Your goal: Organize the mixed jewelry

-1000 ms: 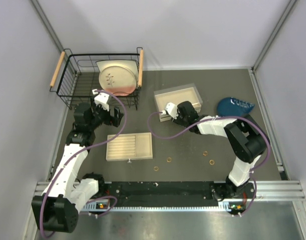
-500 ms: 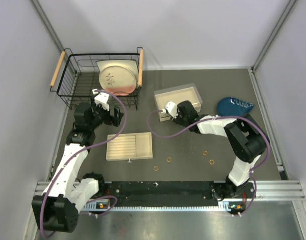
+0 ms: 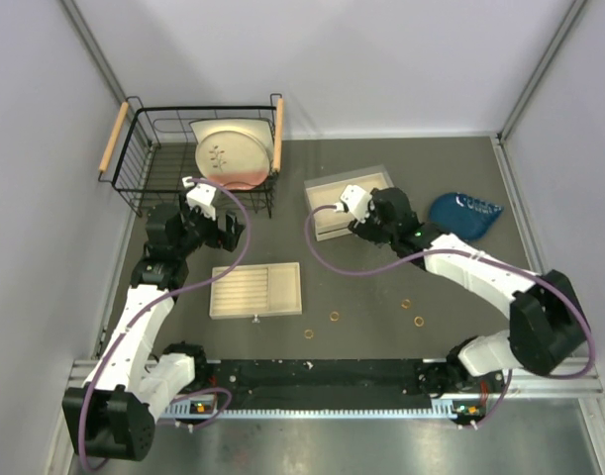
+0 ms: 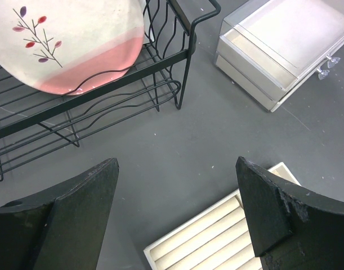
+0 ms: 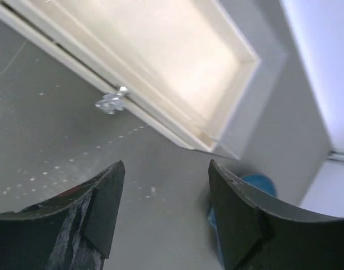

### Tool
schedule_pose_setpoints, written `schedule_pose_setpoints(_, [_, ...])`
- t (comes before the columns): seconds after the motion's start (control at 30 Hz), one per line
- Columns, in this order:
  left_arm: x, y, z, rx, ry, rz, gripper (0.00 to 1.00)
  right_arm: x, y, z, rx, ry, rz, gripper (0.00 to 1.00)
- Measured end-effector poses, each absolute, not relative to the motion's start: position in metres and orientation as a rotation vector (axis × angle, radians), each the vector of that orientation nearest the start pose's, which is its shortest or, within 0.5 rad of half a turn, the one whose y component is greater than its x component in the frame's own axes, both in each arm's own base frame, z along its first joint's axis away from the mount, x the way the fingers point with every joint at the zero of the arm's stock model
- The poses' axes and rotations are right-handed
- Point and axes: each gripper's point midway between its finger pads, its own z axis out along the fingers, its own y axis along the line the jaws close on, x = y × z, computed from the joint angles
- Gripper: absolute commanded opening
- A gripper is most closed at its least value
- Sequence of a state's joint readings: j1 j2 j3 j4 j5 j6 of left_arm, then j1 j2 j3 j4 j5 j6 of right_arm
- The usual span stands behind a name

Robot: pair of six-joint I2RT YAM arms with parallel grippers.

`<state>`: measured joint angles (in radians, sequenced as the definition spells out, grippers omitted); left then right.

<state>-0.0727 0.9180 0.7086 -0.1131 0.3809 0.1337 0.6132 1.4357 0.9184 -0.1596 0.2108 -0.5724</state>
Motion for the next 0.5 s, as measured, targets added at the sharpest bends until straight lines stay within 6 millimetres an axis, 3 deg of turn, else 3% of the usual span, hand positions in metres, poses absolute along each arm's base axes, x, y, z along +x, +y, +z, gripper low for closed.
schedule_pose_setpoints(0.1, [0.32,-0.084,0.216,0.452,1.827,-0.321,0.91,0.357,0.169,0.158,-1.122,1.863,-0.272,0.67])
schedule_pose_setpoints(0.17, [0.32,-0.084,0.216,0.452,1.827,-0.322,0.91,0.361,0.164,0.166,-1.122,1.84,-0.321,0.68])
schedule_pose_setpoints(0.5, [0.318,-0.084,0.221,0.452,1.81,-0.317,0.91,0.381,0.156,0.148,-1.223,1.815,-0.503,0.7])
